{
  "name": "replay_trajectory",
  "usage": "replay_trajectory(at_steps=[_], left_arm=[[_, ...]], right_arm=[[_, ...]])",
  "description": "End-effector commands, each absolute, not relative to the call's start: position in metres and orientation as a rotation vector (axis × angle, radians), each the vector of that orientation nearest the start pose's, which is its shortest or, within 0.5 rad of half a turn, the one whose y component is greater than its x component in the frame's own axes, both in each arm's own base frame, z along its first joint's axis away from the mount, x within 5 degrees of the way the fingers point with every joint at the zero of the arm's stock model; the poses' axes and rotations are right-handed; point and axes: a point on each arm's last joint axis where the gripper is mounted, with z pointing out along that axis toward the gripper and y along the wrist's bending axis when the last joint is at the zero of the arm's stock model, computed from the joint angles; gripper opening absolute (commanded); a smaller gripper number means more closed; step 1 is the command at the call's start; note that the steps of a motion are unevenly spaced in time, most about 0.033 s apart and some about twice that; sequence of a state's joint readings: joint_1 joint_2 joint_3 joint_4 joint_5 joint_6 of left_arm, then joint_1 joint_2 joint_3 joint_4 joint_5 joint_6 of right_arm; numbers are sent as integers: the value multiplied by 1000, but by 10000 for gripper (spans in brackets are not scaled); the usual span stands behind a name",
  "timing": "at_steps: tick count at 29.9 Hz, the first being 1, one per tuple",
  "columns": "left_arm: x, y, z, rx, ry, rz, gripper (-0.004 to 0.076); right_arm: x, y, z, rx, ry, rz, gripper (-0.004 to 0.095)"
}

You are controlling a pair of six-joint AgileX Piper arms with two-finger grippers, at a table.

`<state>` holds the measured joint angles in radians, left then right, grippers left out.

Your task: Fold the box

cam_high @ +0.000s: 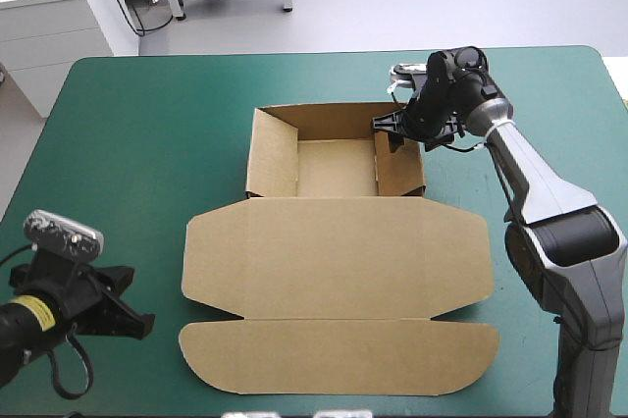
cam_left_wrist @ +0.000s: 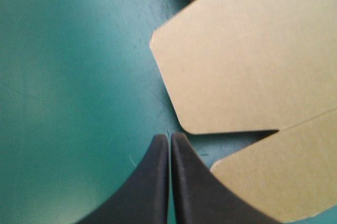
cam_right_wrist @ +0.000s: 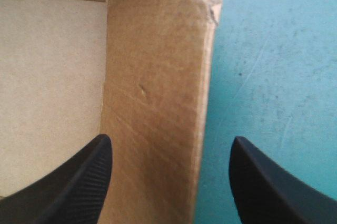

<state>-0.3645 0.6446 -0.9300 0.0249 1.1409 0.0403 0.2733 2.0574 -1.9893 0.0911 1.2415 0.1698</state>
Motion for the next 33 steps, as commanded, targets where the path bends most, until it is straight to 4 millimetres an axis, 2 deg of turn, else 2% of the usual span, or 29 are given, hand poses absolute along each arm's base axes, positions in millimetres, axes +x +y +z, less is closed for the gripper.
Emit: replay_trajectory(at_steps=[1, 5, 7, 9, 12, 27, 30, 33], left_arm=[[71, -27, 349, 457, 2252, -164, -8], [60, -24, 322, 456, 2261, -190, -8], [55, -23, 313, 444, 2259, -196, -8], [52, -21, 306, 418, 2263, -208, -8], [49, -20, 300, 409, 2271, -216, -8], [49, -20, 300, 409, 2271, -214, -8], [49, -20, 299, 413, 2274, -213, -8], [47, -20, 298, 424, 2295, -205, -8]], right_arm=[[425, 128, 314, -128, 2773, 291, 581], [428, 130, 306, -124, 2792, 310, 577], [428, 130, 306, -124, 2793, 310, 510], [428, 130, 306, -124, 2793, 310, 352], [428, 130, 306, -122, 2793, 310, -12], [427, 127, 309, -77, 2788, 308, 1], [426, 112, 320, -53, 2758, 267, 1], [424, 87, 336, -12, 2717, 205, 1]])
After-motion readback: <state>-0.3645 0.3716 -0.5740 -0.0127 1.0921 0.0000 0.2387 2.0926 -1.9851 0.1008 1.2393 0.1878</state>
